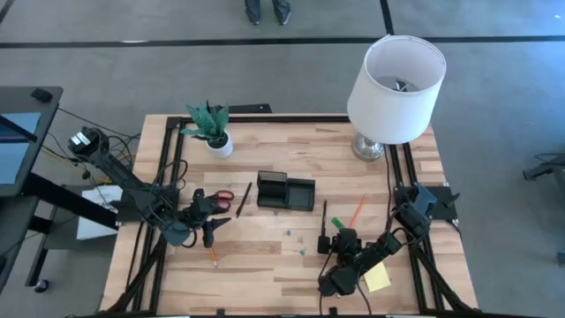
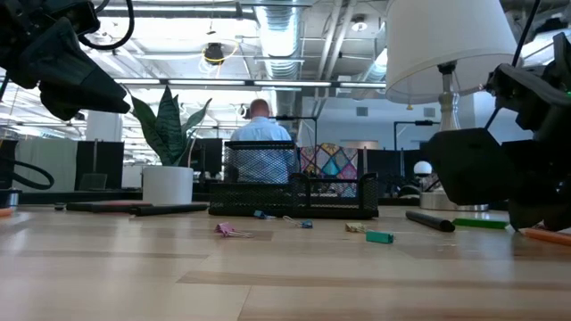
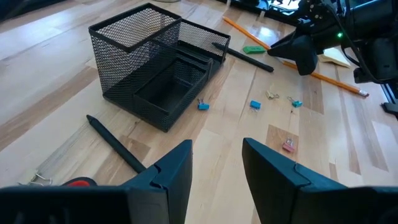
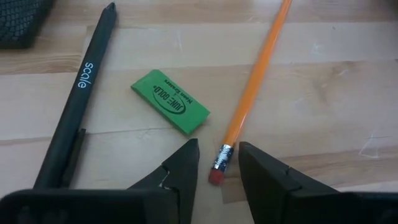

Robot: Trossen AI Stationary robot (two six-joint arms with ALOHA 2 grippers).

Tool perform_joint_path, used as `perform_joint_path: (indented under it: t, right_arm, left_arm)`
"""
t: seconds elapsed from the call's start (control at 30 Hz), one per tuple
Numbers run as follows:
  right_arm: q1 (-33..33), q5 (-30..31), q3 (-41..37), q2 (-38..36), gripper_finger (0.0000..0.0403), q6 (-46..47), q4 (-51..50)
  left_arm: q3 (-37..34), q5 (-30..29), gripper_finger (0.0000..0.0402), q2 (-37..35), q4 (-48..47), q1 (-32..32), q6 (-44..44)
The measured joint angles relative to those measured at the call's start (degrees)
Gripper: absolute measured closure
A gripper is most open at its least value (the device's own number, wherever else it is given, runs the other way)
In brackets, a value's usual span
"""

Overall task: Pick and place office supplies into organizer
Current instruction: Put the top right orange pencil into the black desk organizer

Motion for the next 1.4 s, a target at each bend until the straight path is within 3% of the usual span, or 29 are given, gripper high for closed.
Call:
perform_joint_path:
  t: [0.4, 0.67, 1.1, 1.4]
  right_arm:
    - [0.5, 0.6, 0.1, -0.1, 0.0393, -1.5, 0.8]
    - [0.9, 0.5, 0.7, 0.1, 0.0395, -1.8, 0.4]
    - [3.0, -5.0, 12.6, 0.6, 0.0401, -2.9, -4.1]
    - [4.3, 2.4, 16.4, 0.5, 0.0402, -7.7, -6.4]
  left_arm:
    - [0.0, 0.0, 0.0265, 0.0, 0.0, 0.0, -0.3]
    - [0.0, 0.0, 0.0265, 0.0, 0.0, 0.0, -0.6]
    - [0.0, 0.0, 0.0265, 0.0, 0.0, 0.0, -0.6]
    - [0.0, -0.4, 0.0265, 0.0, 0.0, 0.0, -0.3]
